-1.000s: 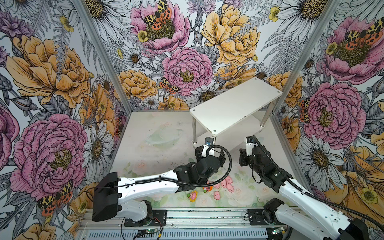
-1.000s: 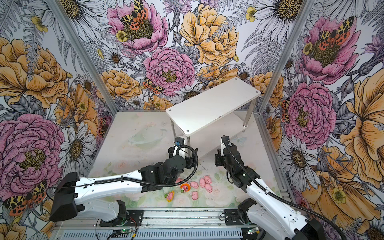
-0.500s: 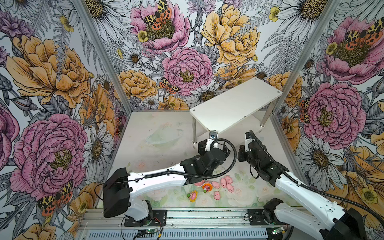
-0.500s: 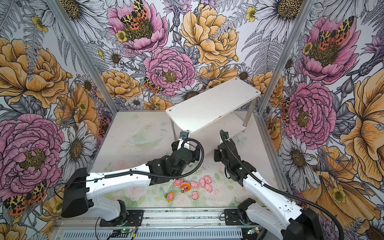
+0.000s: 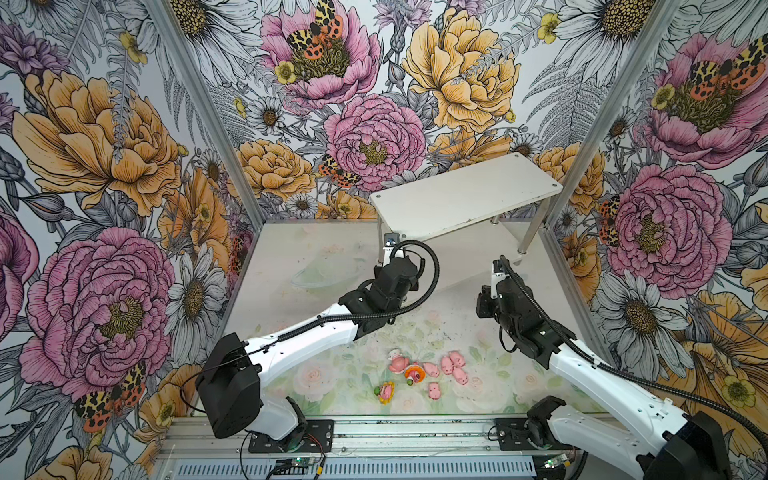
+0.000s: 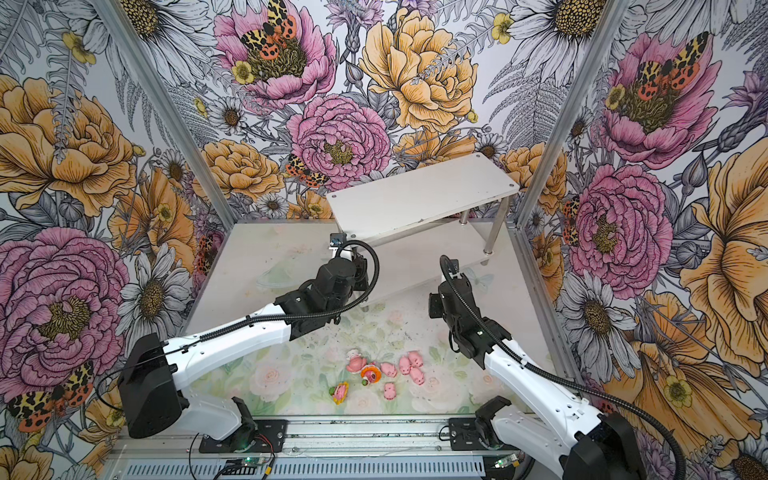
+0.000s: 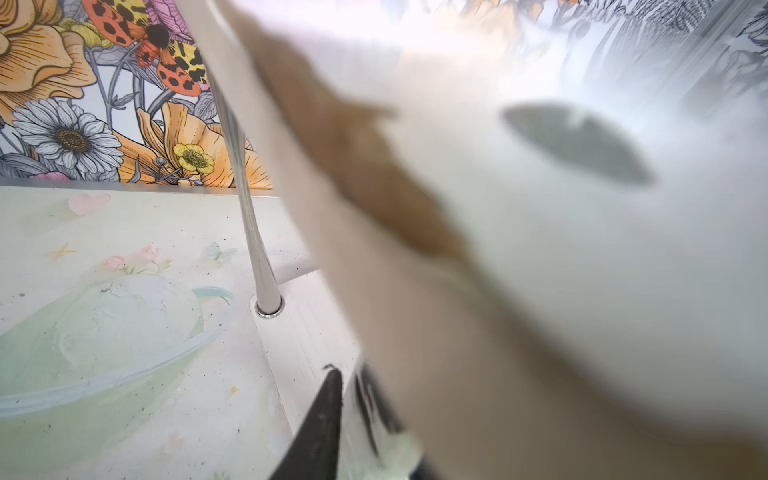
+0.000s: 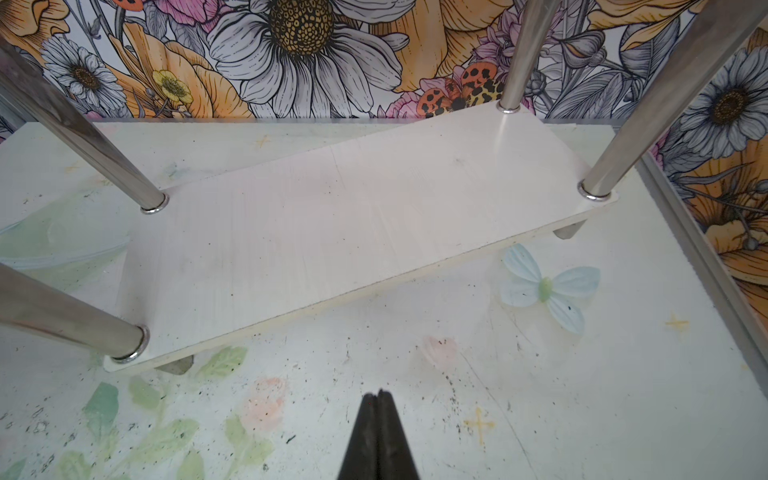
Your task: Place and organize the plastic toys onto the shelf
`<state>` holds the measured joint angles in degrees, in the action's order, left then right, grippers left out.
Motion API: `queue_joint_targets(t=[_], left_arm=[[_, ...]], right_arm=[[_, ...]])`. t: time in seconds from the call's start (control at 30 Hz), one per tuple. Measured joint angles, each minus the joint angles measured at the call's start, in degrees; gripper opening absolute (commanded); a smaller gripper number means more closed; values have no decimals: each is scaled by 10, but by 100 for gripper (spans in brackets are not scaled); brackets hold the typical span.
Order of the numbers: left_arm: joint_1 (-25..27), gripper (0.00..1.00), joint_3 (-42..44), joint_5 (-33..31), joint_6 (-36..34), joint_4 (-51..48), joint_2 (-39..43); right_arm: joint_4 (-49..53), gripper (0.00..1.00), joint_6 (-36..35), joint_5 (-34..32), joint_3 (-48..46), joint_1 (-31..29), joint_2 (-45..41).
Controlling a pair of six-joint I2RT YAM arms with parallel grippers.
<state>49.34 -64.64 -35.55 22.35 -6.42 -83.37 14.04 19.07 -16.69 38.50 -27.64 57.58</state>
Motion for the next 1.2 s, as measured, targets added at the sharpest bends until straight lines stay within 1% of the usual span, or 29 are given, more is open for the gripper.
queue_joint_targets(t=[0.17,0.27,0.5,0.6,0.67,0.7,0.73,0.77,0.83,0.93,1.03,1.1,1.17,1.2], left_arm=[[-86,18,-2,12,1,-2,0],[-122,16,-10,11,-3,-18,0],[-167,14,-21,2,-3,-50,0],[-179,18,-12,-3,-1,-57,14],[-186,18,5,-7,7,-65,36],[-189,20,18,-10,13,-71,53],[-193,26,30,-15,17,-75,68],[-196,36,45,-22,28,-79,87],[-206,51,71,-42,43,-84,122],[-225,63,104,-54,52,-88,171],[-235,70,120,-56,59,-88,193],[-238,70,129,-51,61,-86,202],[-239,70,143,-42,63,-84,213],[-239,70,150,-38,63,-84,219]], right_arm=[[-12,0,5,18,0,3,34],[-14,0,8,28,0,3,44],[-25,0,11,43,0,9,45],[-28,0,11,51,0,10,45],[-28,0,14,60,0,10,48],[-28,0,17,66,-1,10,51],[-28,1,20,72,-2,6,54],[-28,2,24,76,-4,2,56],[-24,5,31,79,-8,-12,60],[-11,10,41,81,-12,-55,67],[-5,16,49,84,-12,-115,80],[-5,21,53,86,-12,-161,94],[-4,24,53,91,-10,-214,123],[-2,25,54,93,-9,-232,136]])
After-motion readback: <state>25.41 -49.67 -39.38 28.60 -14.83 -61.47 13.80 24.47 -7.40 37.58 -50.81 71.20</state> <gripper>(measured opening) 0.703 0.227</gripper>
